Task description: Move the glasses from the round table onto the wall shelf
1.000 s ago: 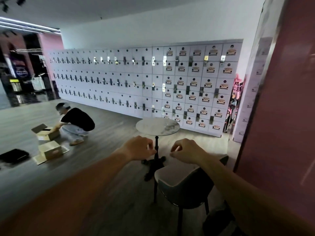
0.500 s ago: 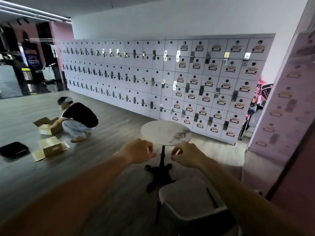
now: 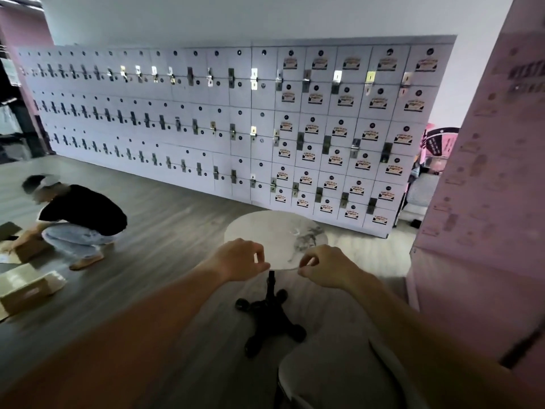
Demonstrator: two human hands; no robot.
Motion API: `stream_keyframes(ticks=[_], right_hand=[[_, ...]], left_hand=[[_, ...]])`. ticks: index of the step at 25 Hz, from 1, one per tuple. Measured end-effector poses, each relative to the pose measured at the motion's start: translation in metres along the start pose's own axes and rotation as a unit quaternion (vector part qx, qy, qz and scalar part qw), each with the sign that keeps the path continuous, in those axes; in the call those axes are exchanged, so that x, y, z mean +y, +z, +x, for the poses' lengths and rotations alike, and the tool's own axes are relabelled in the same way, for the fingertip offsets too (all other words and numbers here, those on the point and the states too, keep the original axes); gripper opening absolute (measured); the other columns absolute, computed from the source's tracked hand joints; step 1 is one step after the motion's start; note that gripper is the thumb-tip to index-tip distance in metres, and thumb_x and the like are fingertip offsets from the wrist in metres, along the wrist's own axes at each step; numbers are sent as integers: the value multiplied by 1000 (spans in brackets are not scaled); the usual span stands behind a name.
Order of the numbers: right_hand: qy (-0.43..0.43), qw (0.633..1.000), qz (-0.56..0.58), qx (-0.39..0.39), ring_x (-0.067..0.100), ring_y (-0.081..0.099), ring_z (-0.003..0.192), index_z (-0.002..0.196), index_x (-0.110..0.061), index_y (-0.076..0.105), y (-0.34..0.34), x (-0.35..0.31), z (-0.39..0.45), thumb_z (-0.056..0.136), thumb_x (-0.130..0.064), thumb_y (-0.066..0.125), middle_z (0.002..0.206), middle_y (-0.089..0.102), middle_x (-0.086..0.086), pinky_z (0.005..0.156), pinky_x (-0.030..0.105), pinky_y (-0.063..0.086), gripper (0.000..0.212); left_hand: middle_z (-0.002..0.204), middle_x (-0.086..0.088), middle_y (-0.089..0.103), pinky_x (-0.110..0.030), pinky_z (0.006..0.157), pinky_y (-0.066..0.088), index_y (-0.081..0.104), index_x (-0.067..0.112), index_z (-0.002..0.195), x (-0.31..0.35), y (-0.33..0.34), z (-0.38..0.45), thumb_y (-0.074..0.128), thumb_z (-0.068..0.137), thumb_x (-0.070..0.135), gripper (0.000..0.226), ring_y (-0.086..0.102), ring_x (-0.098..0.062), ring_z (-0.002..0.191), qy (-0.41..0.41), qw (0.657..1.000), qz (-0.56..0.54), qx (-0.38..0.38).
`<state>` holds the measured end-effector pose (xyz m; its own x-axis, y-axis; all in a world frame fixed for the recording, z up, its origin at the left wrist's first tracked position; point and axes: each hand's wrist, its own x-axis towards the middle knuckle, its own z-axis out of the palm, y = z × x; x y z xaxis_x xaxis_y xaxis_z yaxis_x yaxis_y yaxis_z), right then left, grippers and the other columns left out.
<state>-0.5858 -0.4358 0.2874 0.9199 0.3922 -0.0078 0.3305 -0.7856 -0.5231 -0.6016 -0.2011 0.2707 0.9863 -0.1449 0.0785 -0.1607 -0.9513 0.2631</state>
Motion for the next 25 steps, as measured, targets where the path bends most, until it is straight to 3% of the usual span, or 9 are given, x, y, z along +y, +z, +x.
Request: stream_keyframes(ticks=[6, 12, 16, 20, 25], right_hand=[[42, 999, 9, 5, 11, 64, 87, 94, -25, 72, 1, 17, 97, 81, -33, 72, 102, 70, -1, 76, 24, 50, 16], [68, 997, 19, 25, 11, 62, 85, 93, -21, 74, -9, 64, 223, 80, -33, 73, 97, 69, -3, 67, 17, 43, 17], [92, 995, 23, 19, 15, 65, 90, 95, -21, 73, -24, 95, 301, 80, -31, 69, 98, 71, -2, 75, 24, 49, 18], [104, 994, 29, 6, 13, 66, 79, 91, -24, 70, -34, 122, 373, 80, -32, 66, 94, 68, -4, 63, 20, 48, 15], [126, 991, 49, -9, 12, 65, 80, 93, -25, 70, -31, 151, 437, 78, -30, 63, 93, 68, -2, 65, 22, 48, 17]], left_hand=[[74, 18, 60, -33, 73, 48, 57, 41, 78, -42, 10, 105, 56, 81, 59, 18, 61, -12, 80, 29, 999, -22, -35], [71, 21, 58, -34, 75, 49, 53, 44, 72, -79, 28, 239, 56, 80, 61, 19, 60, -10, 78, 39, 998, -8, -52], [69, 21, 55, -32, 74, 45, 52, 42, 74, -91, 31, 321, 56, 81, 61, 20, 57, -10, 79, 42, 997, 2, -60], [78, 18, 61, -32, 76, 47, 53, 43, 75, -106, 42, 399, 56, 83, 60, 19, 61, -12, 84, 35, 997, -7, -75], [93, 8, 72, -33, 79, 50, 60, 39, 83, -123, 70, 469, 58, 84, 57, 18, 65, -16, 90, 37, 995, -5, -95]])
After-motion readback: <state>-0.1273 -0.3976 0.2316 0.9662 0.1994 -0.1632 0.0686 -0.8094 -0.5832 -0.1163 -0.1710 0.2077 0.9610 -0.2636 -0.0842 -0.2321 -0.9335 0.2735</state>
